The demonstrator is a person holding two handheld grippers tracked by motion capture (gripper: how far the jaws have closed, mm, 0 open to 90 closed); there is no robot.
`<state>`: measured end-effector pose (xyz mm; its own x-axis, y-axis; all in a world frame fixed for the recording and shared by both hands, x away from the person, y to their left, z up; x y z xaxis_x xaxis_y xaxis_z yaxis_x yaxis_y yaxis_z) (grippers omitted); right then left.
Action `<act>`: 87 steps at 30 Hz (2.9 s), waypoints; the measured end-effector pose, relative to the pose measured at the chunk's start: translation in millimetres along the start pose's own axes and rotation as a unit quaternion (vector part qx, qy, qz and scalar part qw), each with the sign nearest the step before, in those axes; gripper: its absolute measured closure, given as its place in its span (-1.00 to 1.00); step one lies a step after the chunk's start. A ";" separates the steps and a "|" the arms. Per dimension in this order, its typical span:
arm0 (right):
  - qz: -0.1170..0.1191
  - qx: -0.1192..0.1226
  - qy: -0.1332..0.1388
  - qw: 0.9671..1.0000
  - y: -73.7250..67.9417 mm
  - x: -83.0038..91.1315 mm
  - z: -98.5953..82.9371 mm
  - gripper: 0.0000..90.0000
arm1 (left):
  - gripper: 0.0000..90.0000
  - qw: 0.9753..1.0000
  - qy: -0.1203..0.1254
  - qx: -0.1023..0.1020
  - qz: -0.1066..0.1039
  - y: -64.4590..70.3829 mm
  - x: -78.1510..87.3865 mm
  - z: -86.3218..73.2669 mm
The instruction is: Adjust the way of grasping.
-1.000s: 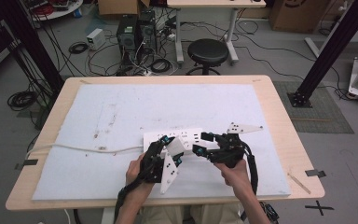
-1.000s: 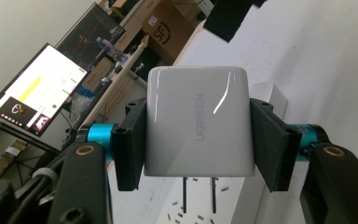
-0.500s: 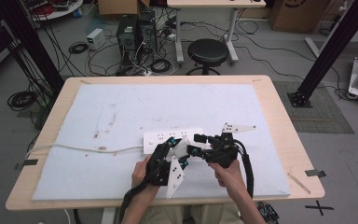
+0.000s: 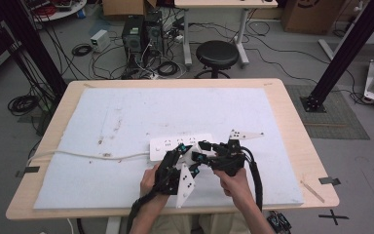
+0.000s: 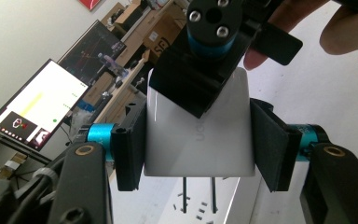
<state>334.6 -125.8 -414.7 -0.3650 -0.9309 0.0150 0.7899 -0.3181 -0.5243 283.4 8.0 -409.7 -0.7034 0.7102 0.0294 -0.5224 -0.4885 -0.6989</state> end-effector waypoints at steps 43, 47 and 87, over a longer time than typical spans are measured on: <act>0.030 0.006 -0.010 0.999 -2.2 -5.5 -5.2 0.16 | -0.06 1.000 0.012 -0.003 -0.002 1.1 -3.4 5.2; 0.035 0.002 -0.008 0.999 -2.7 -5.2 -4.7 0.19 | -0.06 1.000 0.012 -0.003 -0.003 1.0 -2.7 5.1; 0.041 -0.004 -0.003 0.999 -0.9 -2.0 -6.1 0.38 | -0.06 1.000 0.002 -0.010 -0.010 2.0 -3.5 3.8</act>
<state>331.6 -122.6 -419.4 -0.2966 -0.9547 -0.0231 0.8127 -0.2397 -0.5310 283.0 2.6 -408.5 -0.6909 0.7218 0.0401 -0.5260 -0.4638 -0.7129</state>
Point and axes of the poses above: each handheld gripper's, and its own axes: x roughly backward along the jaws, z roughly out of its top, y roughly to its right, the point moved 5 cm from there along -x, roughly forward along the jaws, and after that the axes turned 12 degrees about y, right-handed, at the moved point
